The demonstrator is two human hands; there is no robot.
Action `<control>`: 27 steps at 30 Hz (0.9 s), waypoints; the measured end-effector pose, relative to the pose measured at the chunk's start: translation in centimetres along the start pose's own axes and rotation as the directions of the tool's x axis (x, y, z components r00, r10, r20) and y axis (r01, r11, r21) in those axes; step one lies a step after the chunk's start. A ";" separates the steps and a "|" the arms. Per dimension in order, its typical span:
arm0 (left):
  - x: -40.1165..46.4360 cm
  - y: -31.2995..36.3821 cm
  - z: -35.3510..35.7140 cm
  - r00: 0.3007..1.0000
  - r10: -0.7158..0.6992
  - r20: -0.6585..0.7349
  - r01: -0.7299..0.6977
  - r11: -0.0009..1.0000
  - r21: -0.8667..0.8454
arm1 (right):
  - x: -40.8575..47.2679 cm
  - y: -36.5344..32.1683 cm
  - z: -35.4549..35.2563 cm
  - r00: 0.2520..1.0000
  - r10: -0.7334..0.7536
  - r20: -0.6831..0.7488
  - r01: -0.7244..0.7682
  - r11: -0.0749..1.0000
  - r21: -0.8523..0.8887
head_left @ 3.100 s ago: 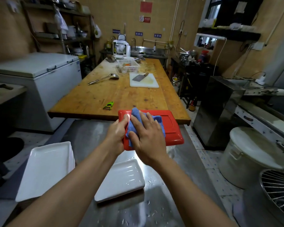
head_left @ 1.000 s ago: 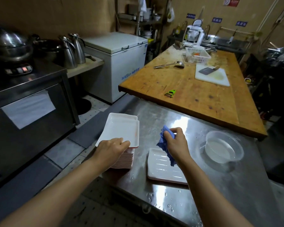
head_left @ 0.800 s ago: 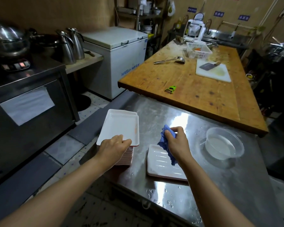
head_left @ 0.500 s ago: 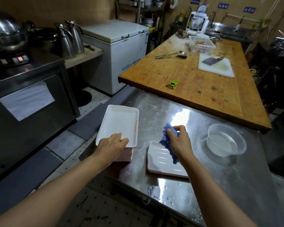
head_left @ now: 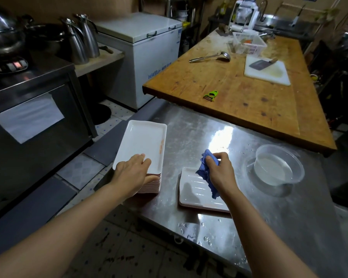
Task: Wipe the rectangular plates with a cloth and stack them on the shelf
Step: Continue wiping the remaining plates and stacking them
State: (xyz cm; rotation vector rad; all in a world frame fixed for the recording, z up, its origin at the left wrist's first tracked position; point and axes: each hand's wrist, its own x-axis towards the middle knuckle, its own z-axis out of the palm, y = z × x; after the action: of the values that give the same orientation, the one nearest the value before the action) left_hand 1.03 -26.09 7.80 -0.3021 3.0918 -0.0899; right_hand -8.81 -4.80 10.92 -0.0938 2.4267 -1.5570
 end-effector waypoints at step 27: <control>5.4 11.8 9.0 0.936 -0.235 0.262 0.343 0.775 -0.531 | 4.9 15.3 -3.9 0.981 -0.038 -0.190 -0.099 0.746 -0.658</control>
State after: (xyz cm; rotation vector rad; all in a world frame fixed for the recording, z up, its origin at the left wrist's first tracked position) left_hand -6.16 -16.05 -2.01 -0.7579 2.7785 0.8282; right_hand -13.22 4.18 -2.20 -0.0317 3.0058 -0.6196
